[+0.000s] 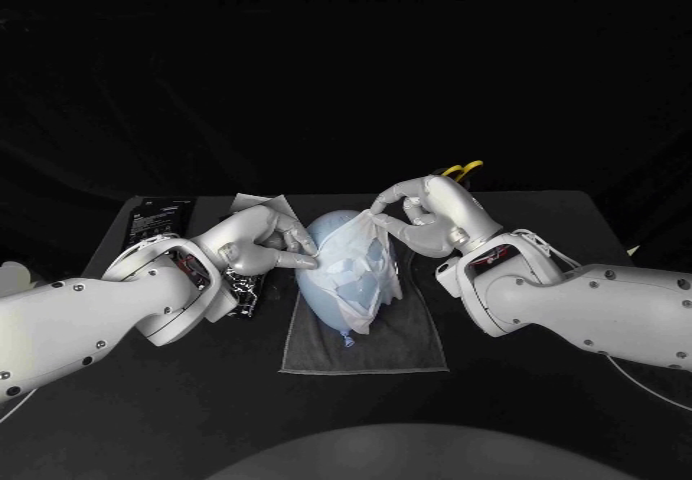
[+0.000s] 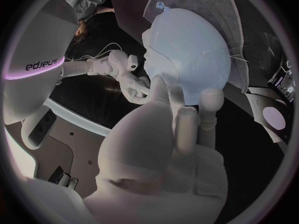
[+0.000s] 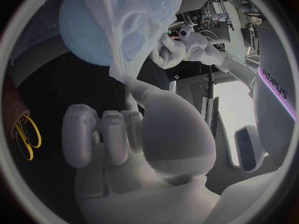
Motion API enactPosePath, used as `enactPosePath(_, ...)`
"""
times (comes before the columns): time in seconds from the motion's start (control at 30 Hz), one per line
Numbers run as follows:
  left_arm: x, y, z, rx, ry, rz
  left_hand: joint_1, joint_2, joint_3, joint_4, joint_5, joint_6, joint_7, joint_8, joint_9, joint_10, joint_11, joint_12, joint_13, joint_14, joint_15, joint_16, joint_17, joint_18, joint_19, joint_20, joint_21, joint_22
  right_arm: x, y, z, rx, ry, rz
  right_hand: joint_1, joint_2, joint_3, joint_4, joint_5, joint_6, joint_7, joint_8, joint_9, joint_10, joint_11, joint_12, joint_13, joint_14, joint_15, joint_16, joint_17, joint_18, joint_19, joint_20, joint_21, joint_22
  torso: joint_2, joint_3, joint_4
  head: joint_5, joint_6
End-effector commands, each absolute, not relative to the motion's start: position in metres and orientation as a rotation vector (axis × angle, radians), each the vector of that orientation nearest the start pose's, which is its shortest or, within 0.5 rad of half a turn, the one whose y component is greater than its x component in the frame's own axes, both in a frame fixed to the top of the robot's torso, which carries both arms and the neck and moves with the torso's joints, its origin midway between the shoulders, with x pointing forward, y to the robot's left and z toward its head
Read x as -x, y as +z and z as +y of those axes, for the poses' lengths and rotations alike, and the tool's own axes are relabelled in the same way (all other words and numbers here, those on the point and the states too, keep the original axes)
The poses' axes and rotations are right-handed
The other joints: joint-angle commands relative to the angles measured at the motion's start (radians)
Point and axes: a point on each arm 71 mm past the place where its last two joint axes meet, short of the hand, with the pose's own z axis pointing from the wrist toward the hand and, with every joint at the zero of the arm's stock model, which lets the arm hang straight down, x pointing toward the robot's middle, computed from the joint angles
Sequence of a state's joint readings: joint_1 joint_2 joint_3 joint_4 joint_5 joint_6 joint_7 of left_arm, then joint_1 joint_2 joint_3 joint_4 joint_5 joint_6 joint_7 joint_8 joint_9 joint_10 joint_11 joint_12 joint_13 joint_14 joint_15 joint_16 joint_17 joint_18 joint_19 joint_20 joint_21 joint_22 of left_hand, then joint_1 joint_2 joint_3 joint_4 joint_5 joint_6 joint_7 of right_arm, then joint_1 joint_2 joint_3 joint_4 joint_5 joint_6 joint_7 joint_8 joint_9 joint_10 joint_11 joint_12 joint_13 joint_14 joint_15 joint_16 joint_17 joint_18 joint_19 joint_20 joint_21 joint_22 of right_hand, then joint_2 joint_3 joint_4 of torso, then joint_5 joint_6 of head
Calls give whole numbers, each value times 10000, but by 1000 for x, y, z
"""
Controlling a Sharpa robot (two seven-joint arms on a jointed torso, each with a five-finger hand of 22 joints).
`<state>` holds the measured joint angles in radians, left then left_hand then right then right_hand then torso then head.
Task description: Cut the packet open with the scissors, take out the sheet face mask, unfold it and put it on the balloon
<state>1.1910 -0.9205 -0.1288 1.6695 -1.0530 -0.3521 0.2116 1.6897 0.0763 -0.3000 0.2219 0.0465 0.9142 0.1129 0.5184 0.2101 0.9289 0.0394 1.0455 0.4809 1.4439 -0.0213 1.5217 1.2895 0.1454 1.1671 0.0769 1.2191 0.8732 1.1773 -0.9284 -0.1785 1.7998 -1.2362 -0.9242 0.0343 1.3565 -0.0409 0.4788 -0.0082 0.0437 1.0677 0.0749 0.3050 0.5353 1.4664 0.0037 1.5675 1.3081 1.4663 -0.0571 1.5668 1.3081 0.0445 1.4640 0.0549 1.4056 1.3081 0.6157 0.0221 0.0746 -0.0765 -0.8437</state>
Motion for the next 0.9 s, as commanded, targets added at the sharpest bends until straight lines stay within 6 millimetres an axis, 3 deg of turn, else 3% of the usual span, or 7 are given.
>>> enactPosePath(0.03, -437, -200, 189, 313, -10694, 16969, -33, -139, -122, 140, 18, 61, 29, -10, -13, 79, 39, 83, 54, 95, 36, -4, 95, -115, 80, 3, 64, 46, -405, -180, -181, -1466, 9512, 12571, -62, 3, 63, 1, 50, 79, -10, 29, 8, 1044, -47, 33, 2627, 1045, -48, 40, 2627, -112, 493, -85, 23, 2187, -8, 3, -3, -3, -10)
enactPosePath(0.37, -440, -200, 192, 694, -10408, 16777, -376, -469, -543, 538, 16, -169, 169, 14, 28, 175, 160, 488, 328, 229, 140, 42, 336, -152, 243, 88, 172, 228, -402, -179, -181, -1478, 9560, 12574, -73, -8, 83, -7, 50, 76, -12, 46, 17, 1044, -48, 33, 2627, 1045, -50, 40, 2627, -116, 501, -87, 46, 2193, 1, -3, 1, -4, -29)
enactPosePath(0.53, -440, -200, 192, 772, -10403, 16742, -434, -471, -583, 616, 19, -138, 170, 135, 91, 172, 165, 569, 388, 250, 147, 46, 372, -157, 282, 100, 197, 274, -402, -179, -181, -1493, 9567, 12573, -80, -16, 93, -12, 50, 74, -13, 57, 22, 1044, -49, 33, 2627, 1045, -51, 40, 2627, -117, 503, -89, 52, 2194, 1, -2, 7, 8, -36)
enactPosePath(0.6, -440, -199, 192, 779, -10430, 16721, -379, -381, -532, 619, 21, -122, 150, 195, 123, 176, 150, 603, 418, 260, 140, 48, 390, -155, 287, 101, 197, 272, -402, -179, -181, -1497, 9570, 12571, -80, -16, 93, -12, 50, 74, -13, 57, 22, 1044, -49, 33, 2627, 1045, -51, 40, 2627, -117, 503, -89, 52, 2194, -1, -2, 7, 12, -38)
enactPosePath(0.67, -440, -199, 191, 771, -10463, 16702, -94, -92, -320, 563, 24, -77, 82, 287, 168, 249, 89, 681, 565, 280, 99, 53, 428, -158, 324, 85, 224, 318, -402, -179, -181, -1498, 9576, 12571, -80, -16, 93, -12, 50, 74, -13, 57, 22, 1044, -49, 33, 2627, 1045, -51, 40, 2627, -117, 503, -89, 52, 2194, -3, -2, 8, 20, -46)
enactPosePath(0.77, -440, -199, 190, 734, -10528, 16683, 890, 492, 268, 337, 30, 75, -66, 377, 195, 334, -62, 681, 829, 330, -47, 64, 523, -167, 386, -34, 274, 394, -402, -179, -181, -1501, 9587, 12579, -80, -16, 93, -12, 50, 74, -13, 57, 22, 1044, -49, 33, 2627, 1045, -51, 40, 2627, -117, 503, -89, 52, 2194, -2, -2, 6, 32, -54)
enactPosePath(0.9, -440, -199, 189, 676, -10614, 16640, 1486, 786, 701, 273, 36, 338, -131, 470, 218, 678, -136, 836, 1346, 386, -122, 81, 641, -191, 454, -126, 350, 512, -402, -179, -181, -1505, 9596, 12587, -80, -16, 93, -12, 50, 74, -13, 57, 22, 1044, -49, 33, 2627, 1045, -51, 40, 2627, -117, 503, -89, 52, 2194, -5, 0, 3, 40, -55)
